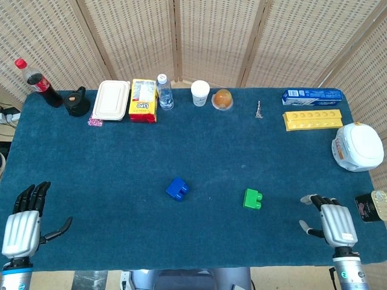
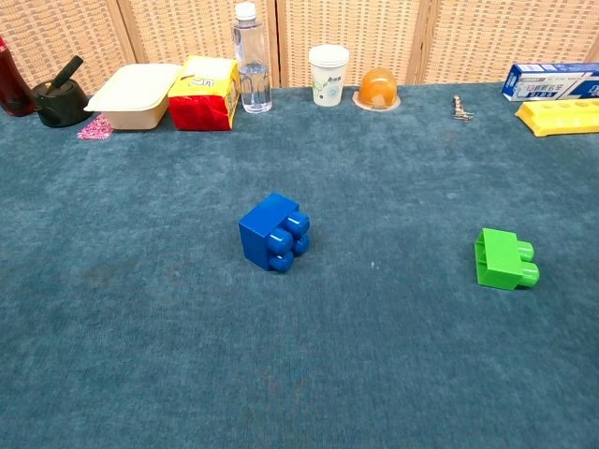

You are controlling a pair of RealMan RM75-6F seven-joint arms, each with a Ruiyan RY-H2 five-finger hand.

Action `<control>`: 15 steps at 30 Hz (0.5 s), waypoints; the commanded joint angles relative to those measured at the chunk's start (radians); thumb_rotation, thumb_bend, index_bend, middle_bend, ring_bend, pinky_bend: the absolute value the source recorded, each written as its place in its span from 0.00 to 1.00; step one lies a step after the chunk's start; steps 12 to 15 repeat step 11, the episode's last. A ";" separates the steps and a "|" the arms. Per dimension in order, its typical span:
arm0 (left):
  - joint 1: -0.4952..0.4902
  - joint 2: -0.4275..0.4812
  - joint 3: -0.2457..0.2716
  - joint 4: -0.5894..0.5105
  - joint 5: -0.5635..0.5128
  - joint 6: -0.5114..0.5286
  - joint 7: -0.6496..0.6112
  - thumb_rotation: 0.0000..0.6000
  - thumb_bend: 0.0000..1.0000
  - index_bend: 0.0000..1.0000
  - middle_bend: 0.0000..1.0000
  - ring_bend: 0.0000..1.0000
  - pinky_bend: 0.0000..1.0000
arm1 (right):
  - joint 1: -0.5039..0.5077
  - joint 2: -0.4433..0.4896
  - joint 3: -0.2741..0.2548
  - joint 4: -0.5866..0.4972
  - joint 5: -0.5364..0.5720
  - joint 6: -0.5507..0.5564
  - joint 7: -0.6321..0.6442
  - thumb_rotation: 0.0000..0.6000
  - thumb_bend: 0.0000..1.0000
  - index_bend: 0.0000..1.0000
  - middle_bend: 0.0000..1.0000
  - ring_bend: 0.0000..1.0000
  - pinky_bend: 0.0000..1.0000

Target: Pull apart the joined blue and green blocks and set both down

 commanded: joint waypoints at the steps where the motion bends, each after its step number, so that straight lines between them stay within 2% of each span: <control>1: 0.030 0.006 -0.014 0.013 0.014 0.009 -0.017 0.55 0.26 0.08 0.11 0.00 0.10 | -0.017 0.003 0.005 -0.012 0.012 0.026 -0.037 1.00 0.27 0.37 0.42 0.42 0.34; 11: 0.081 0.023 -0.070 0.025 0.039 -0.024 -0.042 0.55 0.25 0.08 0.11 0.00 0.10 | -0.037 0.009 0.032 -0.019 0.028 0.053 -0.040 1.00 0.27 0.37 0.41 0.41 0.34; 15: 0.081 0.023 -0.070 0.025 0.039 -0.024 -0.042 0.55 0.25 0.08 0.11 0.00 0.10 | -0.037 0.009 0.032 -0.019 0.028 0.053 -0.040 1.00 0.27 0.37 0.41 0.41 0.34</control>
